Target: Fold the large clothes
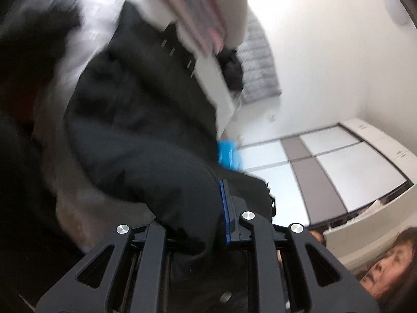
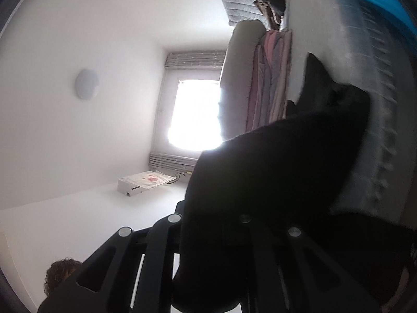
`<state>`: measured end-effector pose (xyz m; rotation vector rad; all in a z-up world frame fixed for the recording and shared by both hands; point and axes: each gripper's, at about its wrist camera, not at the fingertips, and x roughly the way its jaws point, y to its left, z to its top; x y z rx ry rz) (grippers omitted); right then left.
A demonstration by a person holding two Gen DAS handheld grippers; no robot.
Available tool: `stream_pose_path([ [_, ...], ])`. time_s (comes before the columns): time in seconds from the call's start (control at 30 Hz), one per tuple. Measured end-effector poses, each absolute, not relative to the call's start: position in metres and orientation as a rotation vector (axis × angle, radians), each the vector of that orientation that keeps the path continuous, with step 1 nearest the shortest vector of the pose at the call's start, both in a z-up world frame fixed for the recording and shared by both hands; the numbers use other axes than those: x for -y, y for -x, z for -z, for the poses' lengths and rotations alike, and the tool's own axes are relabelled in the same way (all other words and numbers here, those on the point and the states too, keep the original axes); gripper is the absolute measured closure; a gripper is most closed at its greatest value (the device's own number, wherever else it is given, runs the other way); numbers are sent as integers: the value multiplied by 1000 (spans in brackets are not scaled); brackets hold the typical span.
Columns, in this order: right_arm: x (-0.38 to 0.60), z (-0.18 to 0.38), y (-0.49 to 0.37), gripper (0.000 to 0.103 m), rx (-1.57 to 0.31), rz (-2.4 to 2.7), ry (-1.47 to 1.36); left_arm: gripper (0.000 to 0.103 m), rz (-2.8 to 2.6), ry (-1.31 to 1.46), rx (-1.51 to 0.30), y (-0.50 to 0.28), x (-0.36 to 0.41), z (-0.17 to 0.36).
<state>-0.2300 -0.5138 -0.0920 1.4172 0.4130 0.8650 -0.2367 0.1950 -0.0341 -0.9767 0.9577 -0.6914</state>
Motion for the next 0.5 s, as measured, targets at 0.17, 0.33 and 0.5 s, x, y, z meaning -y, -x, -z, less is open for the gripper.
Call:
stream_pose_path([
  [0.17,506,44,113,90,-431,-857,-1372,88,642,1006,-839,120,-209,-1],
  [0.33,487,41,-29,90,-531,-718,-1348,89,516,1096,-794,-15,-219,13],
  [0.5,467,117,-147,68,-696,-440,-1366,82,309,1158,-863,-135,-216,91],
])
